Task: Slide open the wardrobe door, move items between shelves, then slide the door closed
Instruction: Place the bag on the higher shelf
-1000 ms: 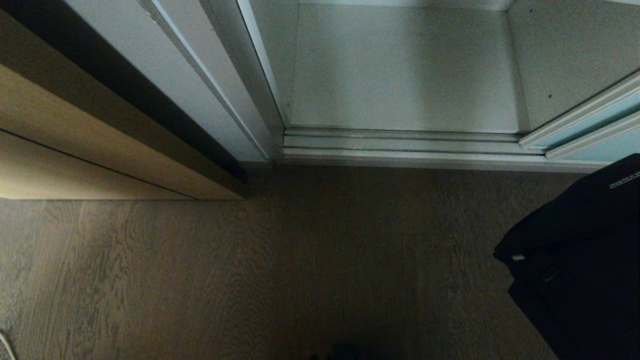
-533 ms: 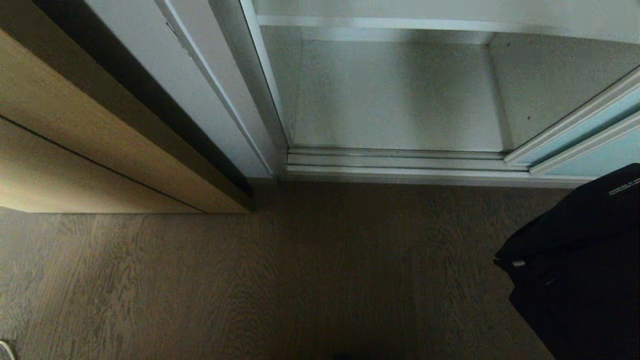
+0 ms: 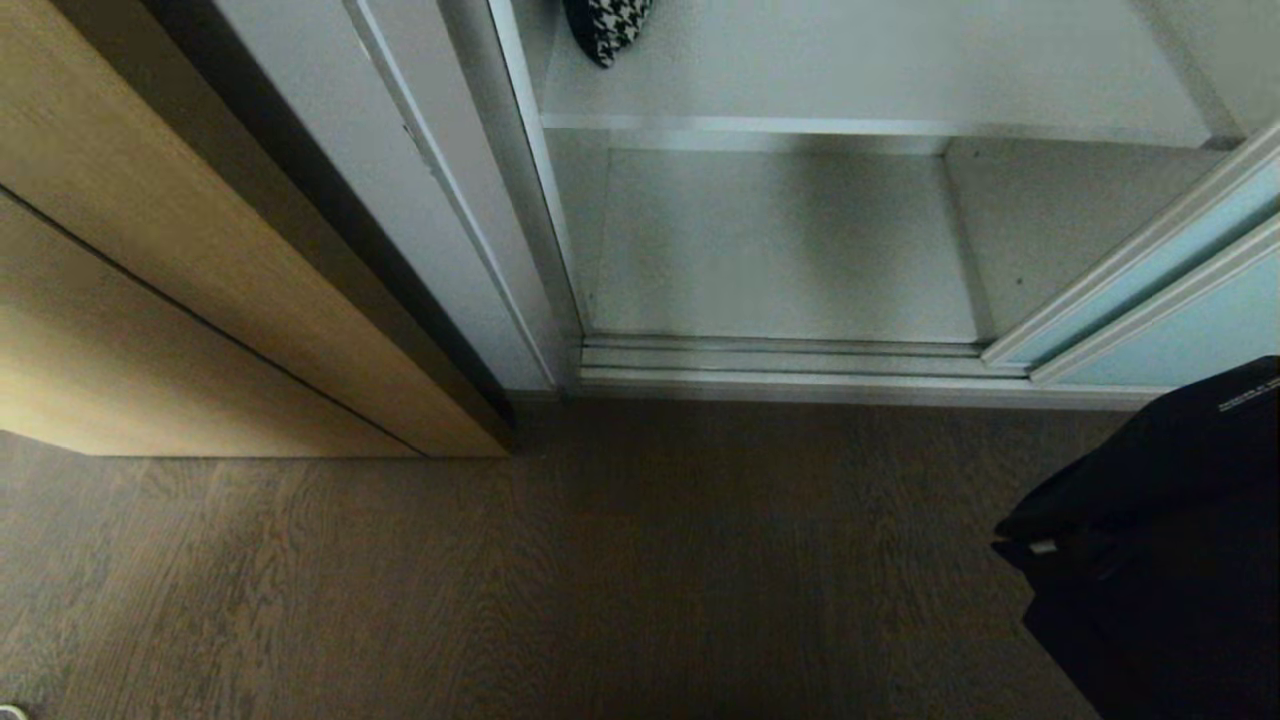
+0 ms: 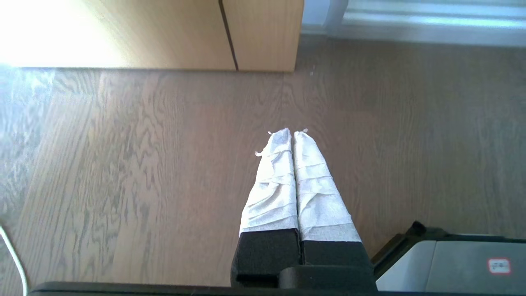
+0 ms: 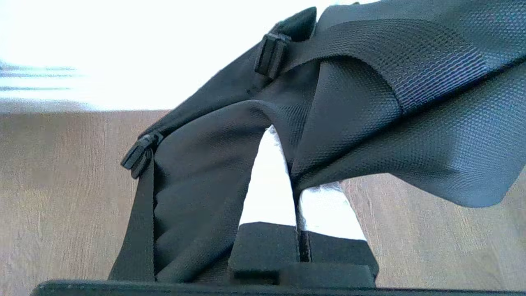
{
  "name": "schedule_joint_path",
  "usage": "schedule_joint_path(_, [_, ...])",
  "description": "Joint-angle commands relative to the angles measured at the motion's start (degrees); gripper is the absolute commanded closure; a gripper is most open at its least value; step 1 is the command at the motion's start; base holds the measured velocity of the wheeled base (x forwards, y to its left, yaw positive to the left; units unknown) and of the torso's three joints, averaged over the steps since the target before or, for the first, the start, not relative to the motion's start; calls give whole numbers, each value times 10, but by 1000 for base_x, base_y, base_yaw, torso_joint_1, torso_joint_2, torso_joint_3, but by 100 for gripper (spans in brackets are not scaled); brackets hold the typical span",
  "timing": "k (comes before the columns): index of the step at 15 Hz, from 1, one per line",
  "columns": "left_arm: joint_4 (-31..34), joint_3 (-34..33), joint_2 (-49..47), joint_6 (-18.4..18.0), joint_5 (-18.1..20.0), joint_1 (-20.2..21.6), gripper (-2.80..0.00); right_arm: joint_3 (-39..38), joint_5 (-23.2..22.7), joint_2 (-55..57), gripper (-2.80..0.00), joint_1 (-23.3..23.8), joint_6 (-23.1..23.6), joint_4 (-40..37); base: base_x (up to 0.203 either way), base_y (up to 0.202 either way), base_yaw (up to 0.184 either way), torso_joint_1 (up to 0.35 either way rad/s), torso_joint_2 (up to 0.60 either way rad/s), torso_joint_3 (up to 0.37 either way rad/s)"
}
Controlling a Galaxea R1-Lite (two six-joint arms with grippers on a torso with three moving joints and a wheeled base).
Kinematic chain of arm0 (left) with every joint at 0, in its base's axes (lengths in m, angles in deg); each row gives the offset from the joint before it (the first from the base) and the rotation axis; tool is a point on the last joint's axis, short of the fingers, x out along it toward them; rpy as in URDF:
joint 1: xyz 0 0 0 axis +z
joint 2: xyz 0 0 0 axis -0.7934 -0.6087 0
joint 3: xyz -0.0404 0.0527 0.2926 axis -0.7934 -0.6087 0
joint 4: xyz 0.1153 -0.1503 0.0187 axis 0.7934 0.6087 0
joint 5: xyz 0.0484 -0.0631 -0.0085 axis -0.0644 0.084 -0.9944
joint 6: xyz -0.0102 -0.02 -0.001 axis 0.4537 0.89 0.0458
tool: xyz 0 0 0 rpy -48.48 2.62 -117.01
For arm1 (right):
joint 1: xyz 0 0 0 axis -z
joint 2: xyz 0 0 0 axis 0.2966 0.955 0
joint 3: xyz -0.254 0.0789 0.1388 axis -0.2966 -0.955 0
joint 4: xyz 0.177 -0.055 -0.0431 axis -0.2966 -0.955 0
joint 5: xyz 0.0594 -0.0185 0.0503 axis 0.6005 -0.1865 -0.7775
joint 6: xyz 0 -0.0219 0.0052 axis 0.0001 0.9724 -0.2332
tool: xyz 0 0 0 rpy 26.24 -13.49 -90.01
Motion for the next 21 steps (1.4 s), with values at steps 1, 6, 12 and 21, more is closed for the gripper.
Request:
schedule_joint_path(1, [0, 0, 0, 0, 1, 0, 0, 1, 1, 1, 0, 0, 0, 1, 0, 0, 0, 6, 2, 205])
schedule_joint_path(6, [0, 0, -1, 0, 1, 0, 0, -1, 0, 1, 0, 0, 0, 1, 0, 0, 0, 3, 2, 201])
schedule_joint_path(12, [0, 0, -1, 1, 1, 0, 0, -1, 0, 1, 0, 0, 0, 1, 0, 0, 0, 3, 3, 203])
schedule_joint_path(21, [0, 0, -1, 1, 0, 0, 0, 0, 1, 1, 0, 0, 0, 1, 0, 0, 0, 4, 4, 202])
